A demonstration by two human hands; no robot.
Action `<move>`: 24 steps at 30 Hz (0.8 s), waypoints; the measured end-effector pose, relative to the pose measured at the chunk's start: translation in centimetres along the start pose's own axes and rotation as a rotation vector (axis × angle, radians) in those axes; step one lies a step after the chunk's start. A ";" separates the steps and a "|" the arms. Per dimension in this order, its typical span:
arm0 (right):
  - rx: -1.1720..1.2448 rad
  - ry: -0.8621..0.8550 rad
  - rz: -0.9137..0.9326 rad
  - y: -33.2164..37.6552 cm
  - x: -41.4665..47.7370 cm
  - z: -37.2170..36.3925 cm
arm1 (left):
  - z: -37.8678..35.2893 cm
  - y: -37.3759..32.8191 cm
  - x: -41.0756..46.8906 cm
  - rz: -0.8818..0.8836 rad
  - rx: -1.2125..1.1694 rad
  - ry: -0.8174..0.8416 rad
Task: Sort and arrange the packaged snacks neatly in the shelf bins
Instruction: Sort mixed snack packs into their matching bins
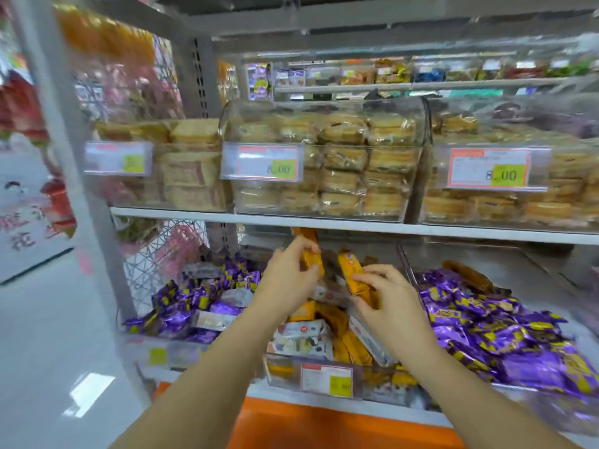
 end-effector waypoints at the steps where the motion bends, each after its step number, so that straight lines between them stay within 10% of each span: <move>1: -0.031 0.014 -0.023 -0.3 0.3 -0.4 | 0.1 0.2 -0.2 -0.019 0.116 0.052; 8: -0.132 0.154 0.036 0.5 0.8 -2.4 | -3.3 2.9 -1.1 -0.167 0.892 0.302; 17: -0.119 0.145 0.161 4.4 1.2 -2.1 | 3.4 4.4 -3.0 -0.251 0.491 0.148; 24: -0.080 0.243 0.397 12.8 2.9 -6.1 | 13.9 12.8 -3.1 0.054 0.472 -0.061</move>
Point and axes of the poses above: each hand's wrist, its own x-axis towards the middle knuckle, its own z-axis out of the back of the hand, y = z × x, the point moved 5 cm from there along x, towards the middle knuckle, and after that the axes turned 15 degrees about -x, right-handed, at the moved point
